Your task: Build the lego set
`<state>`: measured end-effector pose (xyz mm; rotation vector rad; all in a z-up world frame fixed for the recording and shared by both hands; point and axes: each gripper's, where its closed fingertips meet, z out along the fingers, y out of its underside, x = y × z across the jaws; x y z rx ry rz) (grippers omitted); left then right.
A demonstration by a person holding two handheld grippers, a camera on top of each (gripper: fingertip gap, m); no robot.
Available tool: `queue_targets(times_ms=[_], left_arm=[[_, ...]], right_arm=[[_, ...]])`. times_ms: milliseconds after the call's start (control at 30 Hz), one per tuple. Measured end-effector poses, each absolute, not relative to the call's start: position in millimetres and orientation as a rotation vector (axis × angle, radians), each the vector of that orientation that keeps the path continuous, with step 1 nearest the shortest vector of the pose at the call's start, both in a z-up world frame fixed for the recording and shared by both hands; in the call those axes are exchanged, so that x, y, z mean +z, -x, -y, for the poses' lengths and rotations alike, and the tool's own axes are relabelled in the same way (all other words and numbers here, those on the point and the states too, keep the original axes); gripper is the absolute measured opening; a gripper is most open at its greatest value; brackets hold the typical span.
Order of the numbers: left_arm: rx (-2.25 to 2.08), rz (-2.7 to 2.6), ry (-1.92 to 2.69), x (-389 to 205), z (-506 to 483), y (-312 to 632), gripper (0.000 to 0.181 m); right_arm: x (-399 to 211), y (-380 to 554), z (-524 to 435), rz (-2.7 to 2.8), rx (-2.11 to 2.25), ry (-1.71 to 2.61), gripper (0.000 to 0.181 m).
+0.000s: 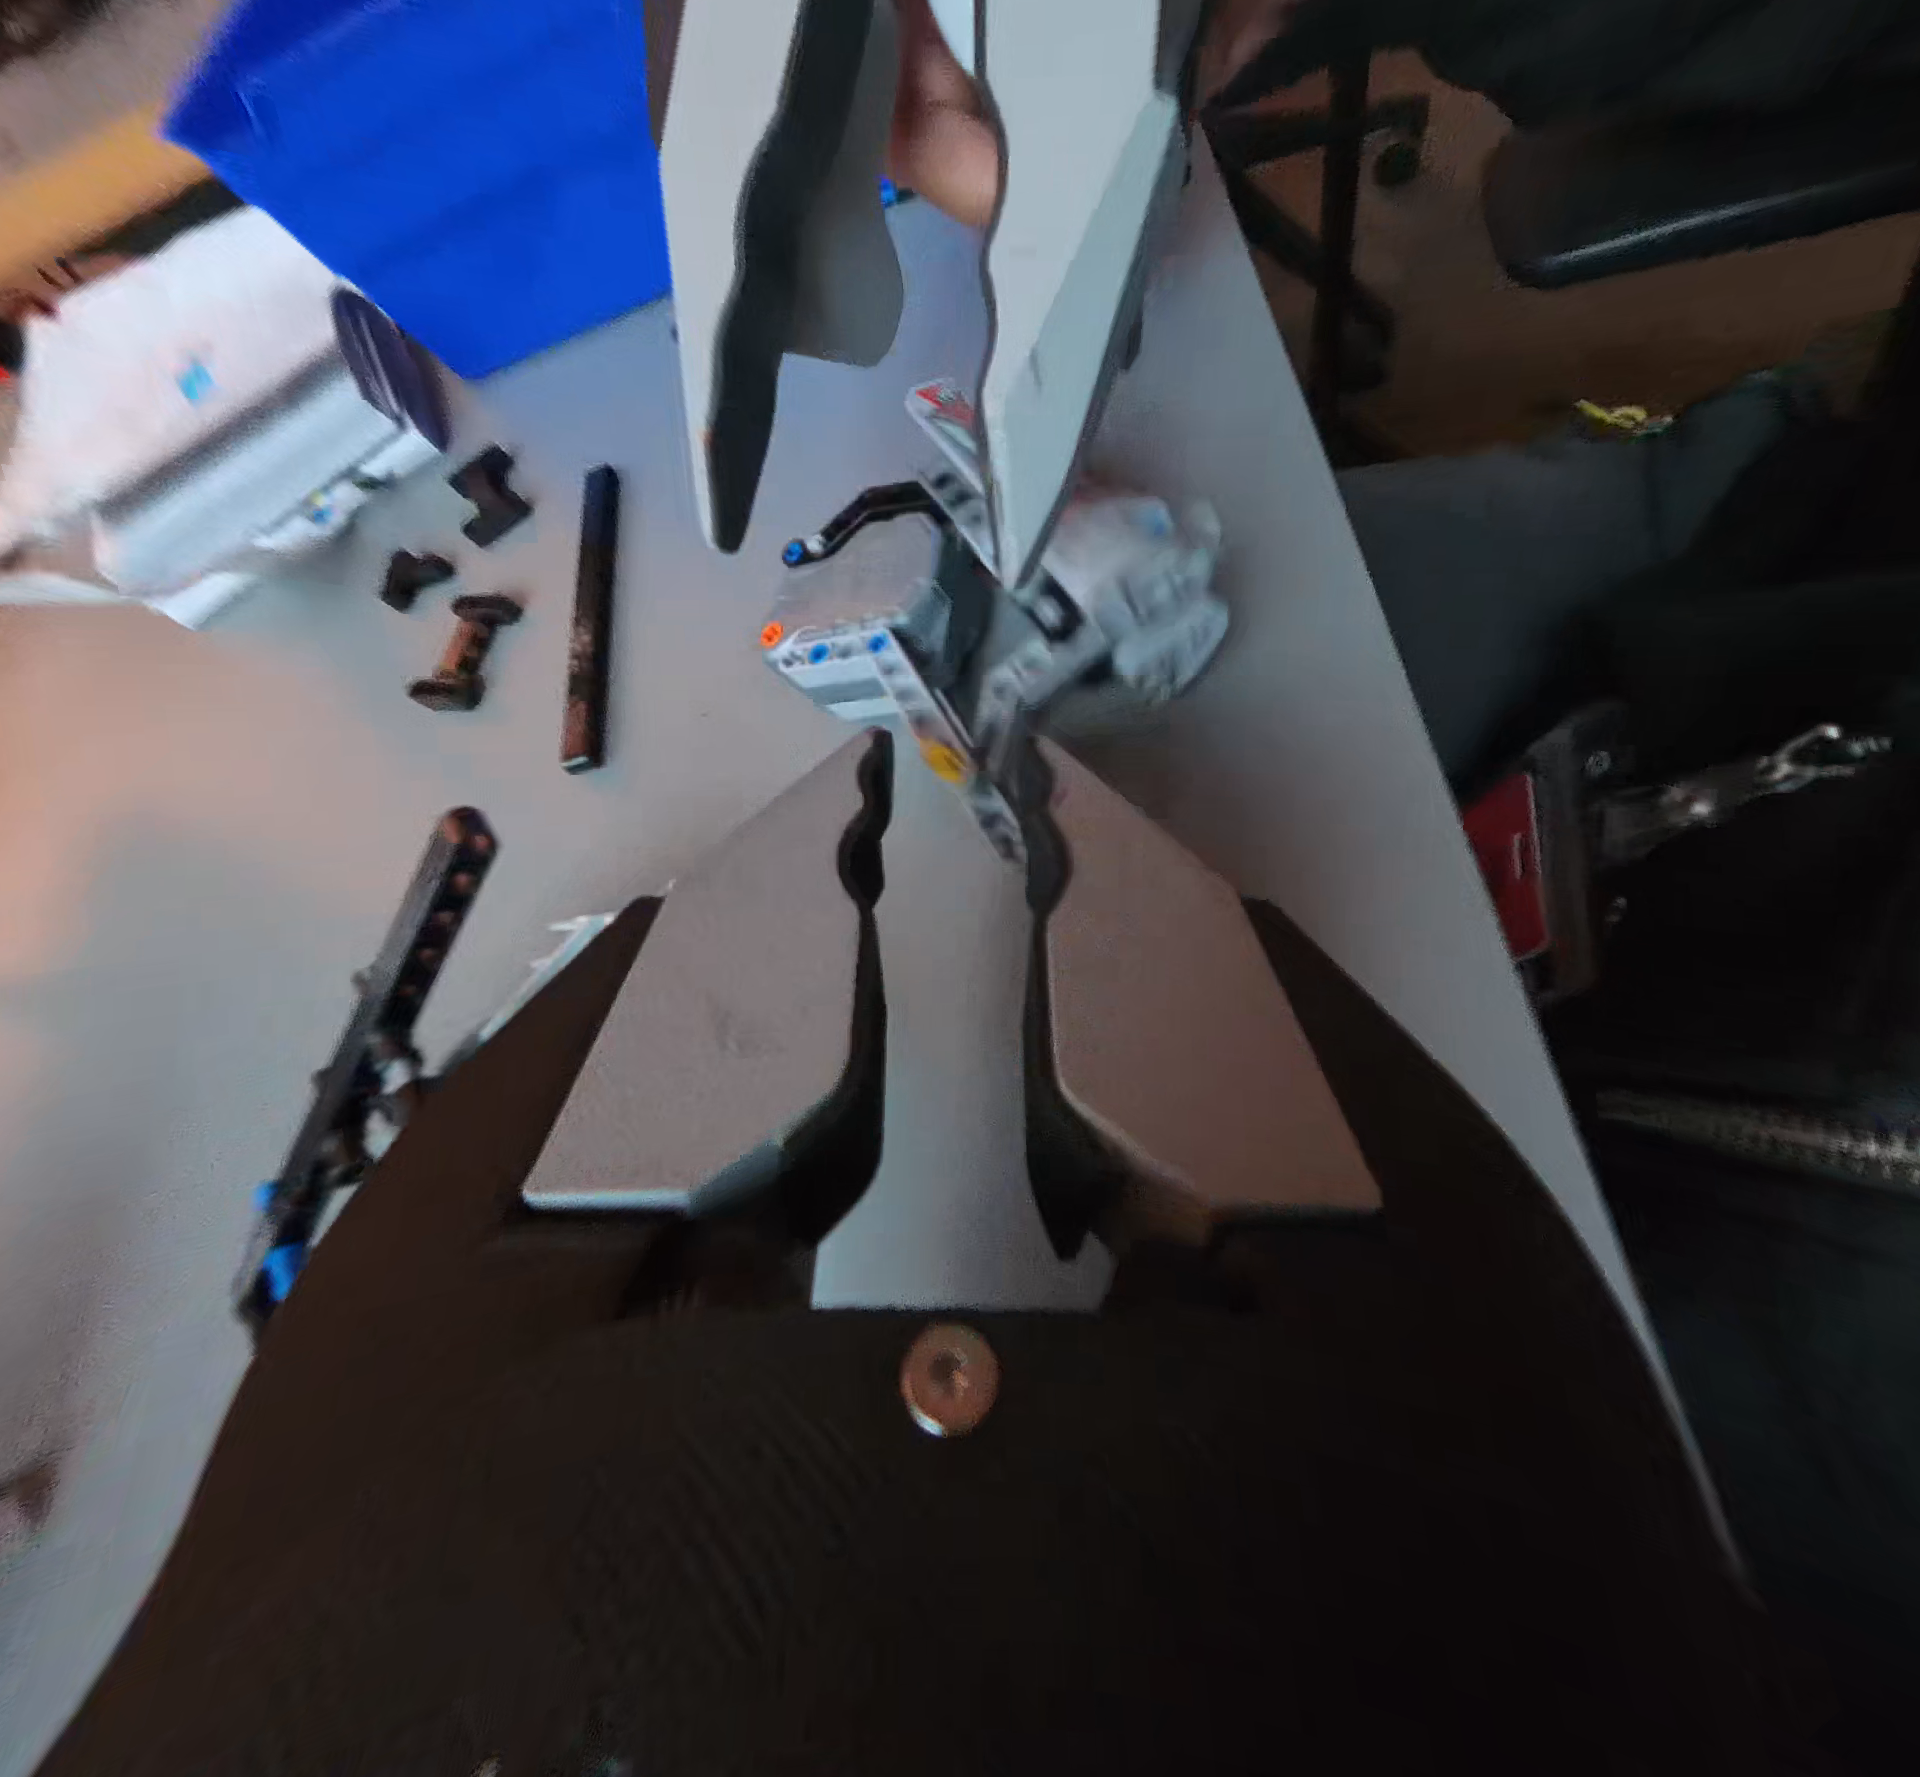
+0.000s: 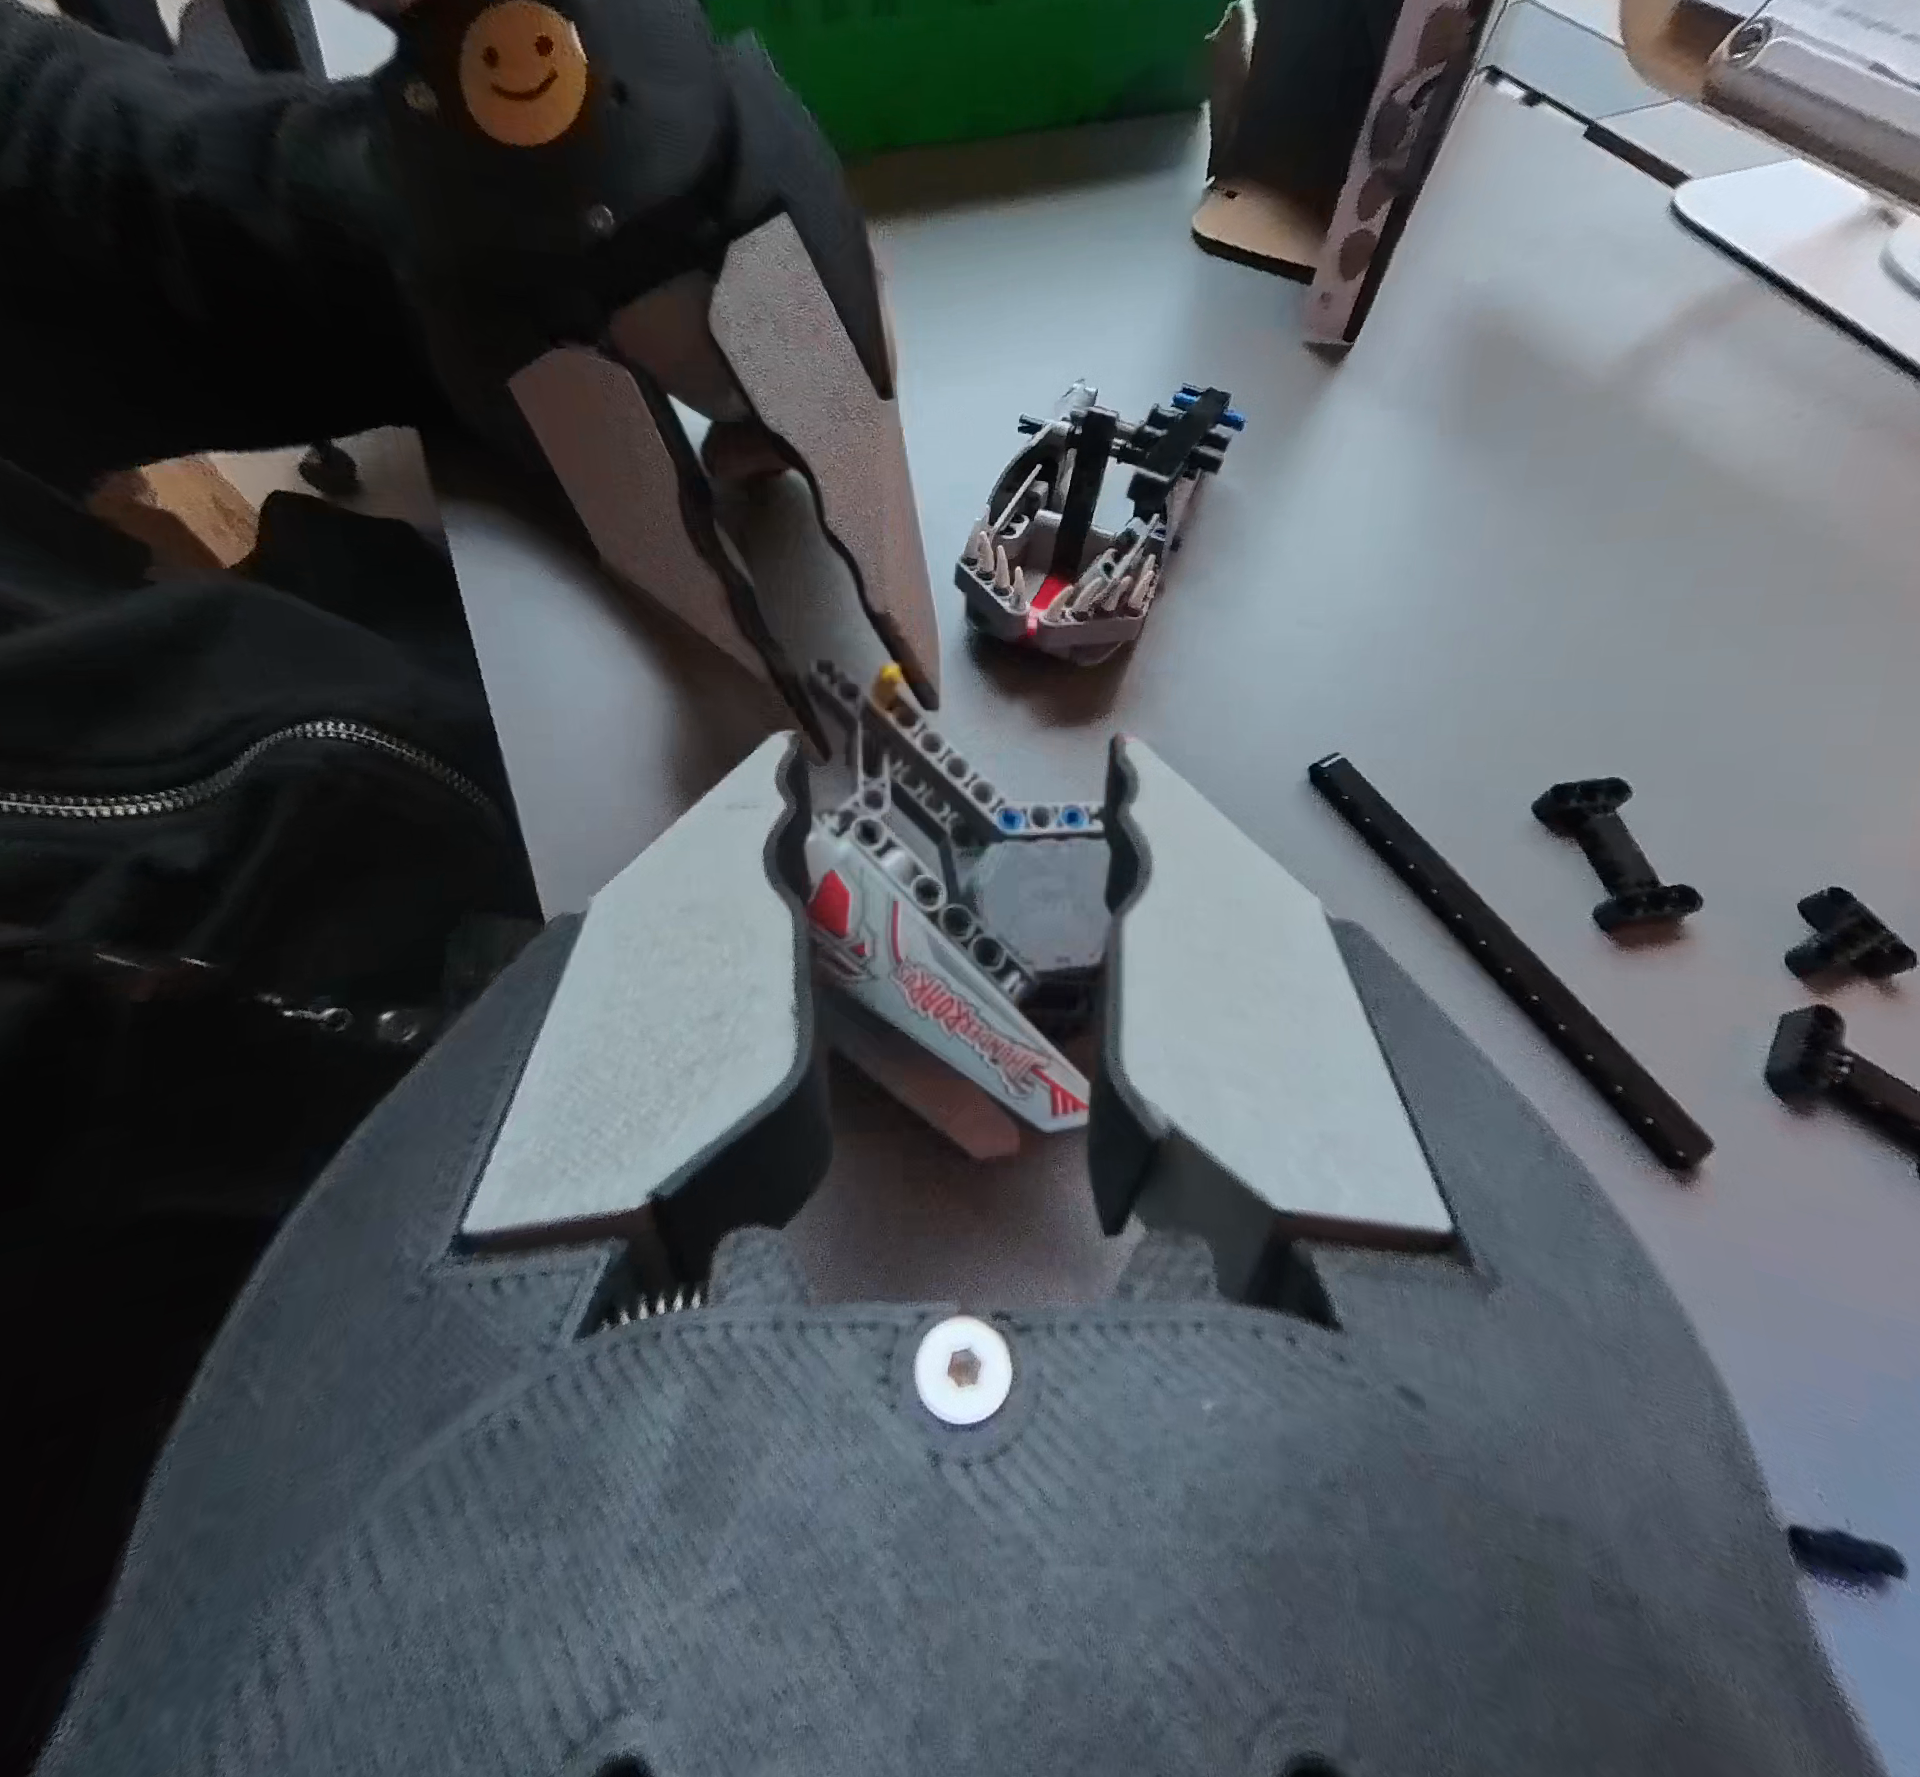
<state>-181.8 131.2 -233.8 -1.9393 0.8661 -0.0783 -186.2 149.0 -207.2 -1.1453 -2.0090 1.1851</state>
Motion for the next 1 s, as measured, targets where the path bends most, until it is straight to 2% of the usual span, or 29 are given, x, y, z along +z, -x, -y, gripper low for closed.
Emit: queue_targets(times_ms=[100, 233, 500, 767, 1000], left_arm=[[-0.05, -0.799, 1.973, -236, -134, 181, 0.019], [-0.082, -0.756, 1.988, -235, -123, 181, 0.024], [-0.021, -0.604, 2.039, -232, -92, 218, 0.023], [0.051, -0.516, 2.058, -235, -83, 244, 0.021], [0.024, -0.314, 2.086, -230, -96, 276, 0.023]], right_arm=[[-224, 190, -148, 2.069, 1.06, 1.162, 0.048], [-235, 191, -152, 2.093, 0.942, 1.159, 0.046], [-232, 184, -159, 2.065, 0.965, 1.181, 0.047], [-203, 180, -194, 1.891, 1.094, 1.309, 0.04], [-207, 223, -170, 1.964, 1.092, 1.246, 0.039]])
